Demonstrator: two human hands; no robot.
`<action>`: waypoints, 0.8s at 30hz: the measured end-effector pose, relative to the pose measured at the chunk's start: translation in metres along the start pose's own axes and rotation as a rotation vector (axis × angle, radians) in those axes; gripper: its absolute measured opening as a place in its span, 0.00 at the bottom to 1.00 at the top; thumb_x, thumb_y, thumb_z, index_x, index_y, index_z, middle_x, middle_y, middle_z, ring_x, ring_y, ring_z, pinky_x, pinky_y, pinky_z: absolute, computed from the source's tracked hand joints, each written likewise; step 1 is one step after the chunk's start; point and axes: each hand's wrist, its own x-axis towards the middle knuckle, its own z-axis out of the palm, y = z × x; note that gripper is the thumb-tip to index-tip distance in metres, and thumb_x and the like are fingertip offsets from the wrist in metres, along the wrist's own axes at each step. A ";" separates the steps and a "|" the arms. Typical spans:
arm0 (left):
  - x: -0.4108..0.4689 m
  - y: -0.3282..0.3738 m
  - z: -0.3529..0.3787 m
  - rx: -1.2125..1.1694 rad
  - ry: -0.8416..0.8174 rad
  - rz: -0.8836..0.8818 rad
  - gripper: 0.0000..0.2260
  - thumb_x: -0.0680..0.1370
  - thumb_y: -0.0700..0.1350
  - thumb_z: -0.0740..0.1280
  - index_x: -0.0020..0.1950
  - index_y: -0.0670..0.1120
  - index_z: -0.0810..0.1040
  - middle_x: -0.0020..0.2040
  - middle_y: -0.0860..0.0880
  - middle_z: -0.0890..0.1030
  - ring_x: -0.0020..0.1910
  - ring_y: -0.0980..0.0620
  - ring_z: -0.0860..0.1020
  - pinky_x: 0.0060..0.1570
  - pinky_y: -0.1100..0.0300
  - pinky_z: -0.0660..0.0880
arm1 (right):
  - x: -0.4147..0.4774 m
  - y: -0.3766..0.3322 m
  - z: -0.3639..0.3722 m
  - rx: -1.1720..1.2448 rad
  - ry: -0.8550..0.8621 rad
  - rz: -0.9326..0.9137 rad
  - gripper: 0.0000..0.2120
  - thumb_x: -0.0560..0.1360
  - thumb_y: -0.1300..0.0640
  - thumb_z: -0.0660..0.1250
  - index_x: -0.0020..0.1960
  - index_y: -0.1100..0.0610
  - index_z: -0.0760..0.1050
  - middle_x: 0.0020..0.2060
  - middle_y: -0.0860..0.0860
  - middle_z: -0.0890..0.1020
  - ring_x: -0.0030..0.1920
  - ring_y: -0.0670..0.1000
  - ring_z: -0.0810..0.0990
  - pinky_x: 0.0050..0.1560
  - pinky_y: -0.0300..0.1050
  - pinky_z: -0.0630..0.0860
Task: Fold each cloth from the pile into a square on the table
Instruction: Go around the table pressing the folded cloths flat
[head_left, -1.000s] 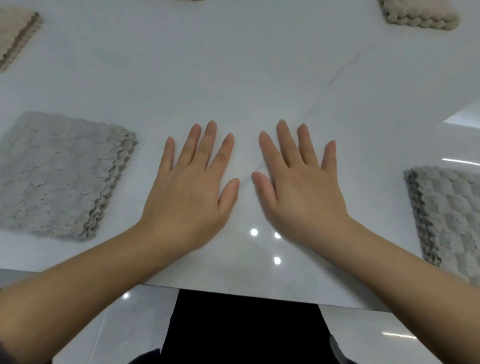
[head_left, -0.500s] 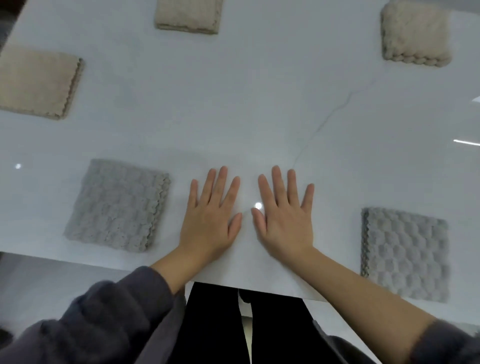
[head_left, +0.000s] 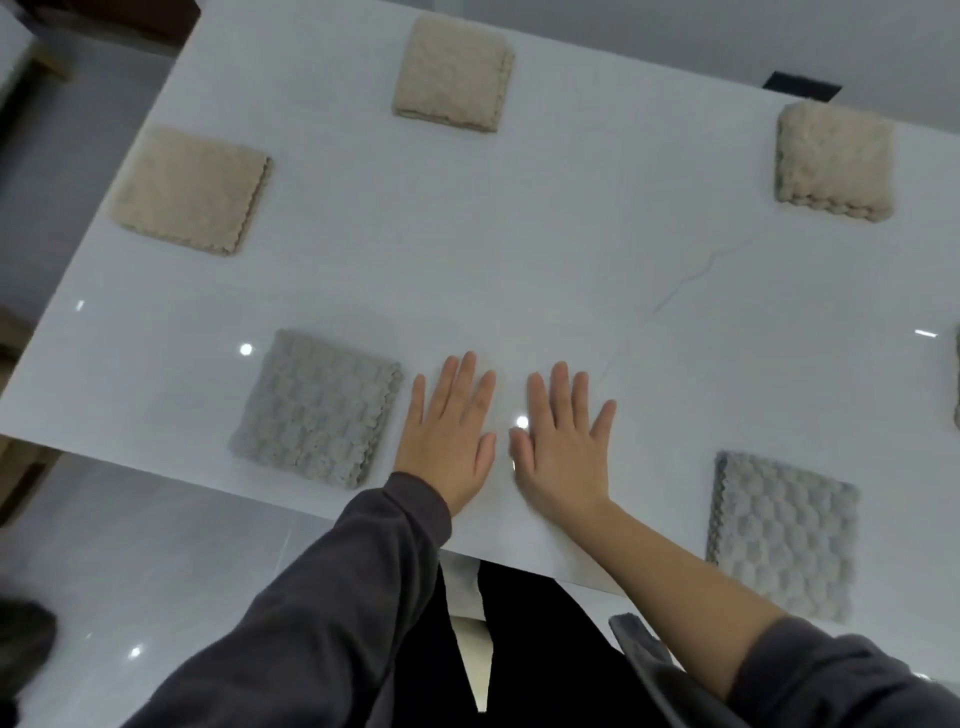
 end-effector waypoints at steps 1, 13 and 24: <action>-0.006 -0.010 -0.006 -0.030 0.038 -0.010 0.28 0.78 0.52 0.49 0.78 0.44 0.56 0.79 0.42 0.53 0.78 0.43 0.50 0.74 0.40 0.51 | 0.001 -0.014 -0.003 0.037 -0.004 -0.025 0.31 0.80 0.43 0.44 0.79 0.53 0.44 0.79 0.55 0.42 0.77 0.58 0.36 0.73 0.67 0.40; -0.039 -0.198 -0.023 -0.126 0.089 -0.018 0.27 0.79 0.46 0.50 0.78 0.45 0.53 0.79 0.43 0.51 0.78 0.41 0.48 0.74 0.40 0.46 | 0.014 -0.175 0.017 0.337 0.025 -0.060 0.29 0.80 0.43 0.41 0.78 0.50 0.38 0.79 0.52 0.40 0.78 0.55 0.37 0.75 0.62 0.36; -0.026 -0.218 -0.004 -0.136 -0.003 0.104 0.27 0.78 0.48 0.50 0.78 0.46 0.53 0.78 0.41 0.54 0.76 0.39 0.54 0.71 0.34 0.53 | 0.022 -0.210 0.036 0.280 0.097 0.068 0.29 0.81 0.46 0.44 0.80 0.52 0.43 0.78 0.52 0.40 0.78 0.55 0.37 0.73 0.62 0.32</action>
